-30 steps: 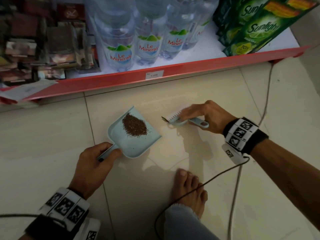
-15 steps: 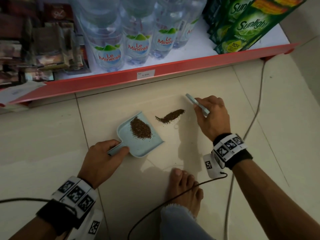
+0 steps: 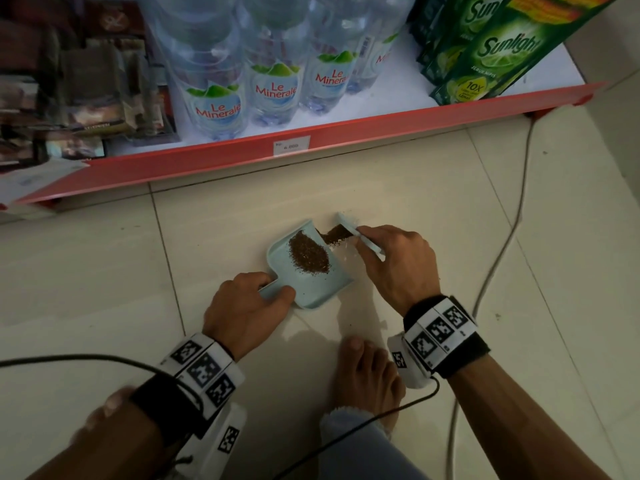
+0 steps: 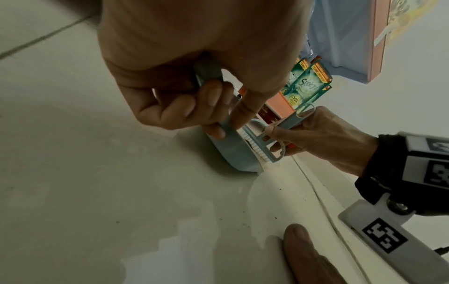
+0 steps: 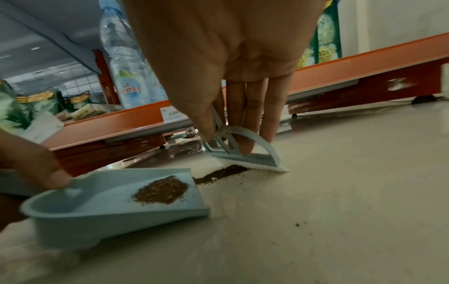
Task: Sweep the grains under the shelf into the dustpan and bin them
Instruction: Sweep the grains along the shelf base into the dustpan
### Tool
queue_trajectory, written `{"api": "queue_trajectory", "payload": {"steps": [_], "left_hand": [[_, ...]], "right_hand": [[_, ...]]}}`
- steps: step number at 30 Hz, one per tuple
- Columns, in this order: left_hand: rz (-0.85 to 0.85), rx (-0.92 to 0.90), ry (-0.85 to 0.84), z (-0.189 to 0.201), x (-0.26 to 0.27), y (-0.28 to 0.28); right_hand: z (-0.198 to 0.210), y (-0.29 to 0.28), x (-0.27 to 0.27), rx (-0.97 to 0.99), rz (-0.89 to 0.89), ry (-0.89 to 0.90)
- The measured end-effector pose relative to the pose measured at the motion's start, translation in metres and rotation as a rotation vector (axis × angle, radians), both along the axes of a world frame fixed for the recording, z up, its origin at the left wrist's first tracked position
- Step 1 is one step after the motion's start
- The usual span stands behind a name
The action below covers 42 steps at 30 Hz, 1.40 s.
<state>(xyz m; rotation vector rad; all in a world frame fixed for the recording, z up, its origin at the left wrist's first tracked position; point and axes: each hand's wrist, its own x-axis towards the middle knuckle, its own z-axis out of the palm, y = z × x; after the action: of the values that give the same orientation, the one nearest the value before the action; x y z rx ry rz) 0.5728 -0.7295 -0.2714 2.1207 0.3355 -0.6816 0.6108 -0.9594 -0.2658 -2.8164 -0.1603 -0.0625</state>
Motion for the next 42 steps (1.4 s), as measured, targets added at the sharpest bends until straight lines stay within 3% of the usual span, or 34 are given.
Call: {"api": "queue_trajectory", "payload": {"steps": [4, 9, 13, 18, 22, 25, 30, 34, 38, 42], "left_hand": [[-0.011, 0.017, 0.043, 0.004, 0.002, -0.009], [-0.023, 0.036, 0.052, 0.006, 0.004, -0.013], [-0.032, 0.047, 0.055, 0.006, 0.003, -0.013], [-0.047, 0.051, 0.057, 0.004, 0.000, -0.014], [-0.044, 0.046, 0.058, 0.003, -0.001, -0.015], [-0.041, 0.033, 0.051, 0.002, -0.002, -0.014], [-0.044, 0.019, 0.034, -0.001, -0.008, -0.011], [-0.016, -0.001, 0.046, 0.000, -0.010, -0.011], [-0.001, 0.003, 0.033, -0.005, -0.010, -0.011], [0.008, -0.008, 0.006, -0.011, -0.012, -0.009]], "right_hand": [[0.003, 0.010, -0.007, 0.053, 0.003, 0.030], [0.010, 0.018, -0.007, 0.377, -0.045, -0.065], [0.014, 0.011, 0.003, 0.217, -0.088, -0.153], [0.008, 0.010, 0.003, -0.014, -0.049, 0.004], [0.006, 0.024, -0.008, 0.149, 0.036, 0.044], [0.010, 0.026, -0.007, 0.280, 0.004, -0.079], [0.013, 0.015, 0.005, 0.082, -0.064, -0.159], [0.006, 0.018, 0.002, 0.019, -0.011, -0.003], [0.004, 0.032, -0.009, 0.257, 0.074, 0.052], [0.011, 0.025, -0.003, 0.364, -0.003, -0.076]]}}
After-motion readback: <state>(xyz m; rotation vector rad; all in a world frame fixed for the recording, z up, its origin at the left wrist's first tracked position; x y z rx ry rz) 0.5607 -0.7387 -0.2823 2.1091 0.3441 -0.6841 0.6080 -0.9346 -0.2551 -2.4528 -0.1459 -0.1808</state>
